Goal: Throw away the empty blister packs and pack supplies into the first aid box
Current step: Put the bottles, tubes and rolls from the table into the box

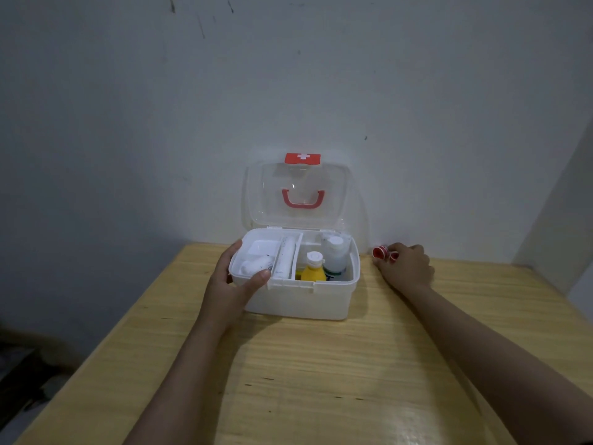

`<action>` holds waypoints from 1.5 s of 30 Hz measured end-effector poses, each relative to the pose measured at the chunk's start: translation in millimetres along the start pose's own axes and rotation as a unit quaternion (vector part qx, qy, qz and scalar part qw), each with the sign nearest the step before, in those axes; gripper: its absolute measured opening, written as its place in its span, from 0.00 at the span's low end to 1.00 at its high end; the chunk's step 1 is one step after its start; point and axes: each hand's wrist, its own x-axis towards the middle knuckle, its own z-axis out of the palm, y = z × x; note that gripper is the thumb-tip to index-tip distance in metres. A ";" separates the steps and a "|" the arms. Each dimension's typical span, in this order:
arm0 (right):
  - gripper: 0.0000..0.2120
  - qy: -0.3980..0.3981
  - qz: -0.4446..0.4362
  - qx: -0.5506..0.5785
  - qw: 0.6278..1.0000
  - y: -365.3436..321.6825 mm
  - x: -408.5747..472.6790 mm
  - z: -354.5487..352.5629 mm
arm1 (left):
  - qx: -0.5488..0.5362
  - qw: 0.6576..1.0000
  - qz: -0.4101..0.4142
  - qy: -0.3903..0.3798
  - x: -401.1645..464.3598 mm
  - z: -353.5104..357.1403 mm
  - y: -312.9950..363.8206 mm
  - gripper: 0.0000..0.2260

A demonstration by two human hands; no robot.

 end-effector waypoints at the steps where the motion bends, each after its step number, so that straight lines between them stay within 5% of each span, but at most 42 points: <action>1: 0.20 0.005 0.000 0.010 1.000 -0.6 0.4 0.9 | 0.000 1.000 0.000 -0.001 0.1 0.2 0.2 0.31; 11: 0.15 -0.005 -0.084 0.194 0.977 -5.2 -12.0 -30.4 | 0.007 1.000 0.006 -0.001 0.8 -0.9 -3.7 0.32; 18: 0.14 -0.013 -0.219 0.230 0.948 -82.9 -37.8 -92.9 | 0.013 1.000 0.000 0.006 2.0 -1.4 -4.7 0.33; 26: 0.15 -0.186 -0.296 0.105 0.931 -183.4 -59.3 -66.3 | 0.009 1.000 -0.015 -0.011 1.9 -4.3 -7.9 0.38; 33: 0.14 -0.256 -0.316 -0.027 0.913 -219.8 -58.7 -20.4 | 0.002 1.000 -0.004 -0.021 3.3 -3.2 -9.9 0.40; 45: 0.10 -0.215 -0.323 0.071 0.919 -207.5 -58.5 -16.6 | -0.017 1.000 -0.001 -0.021 3.4 -3.5 -12.5 0.40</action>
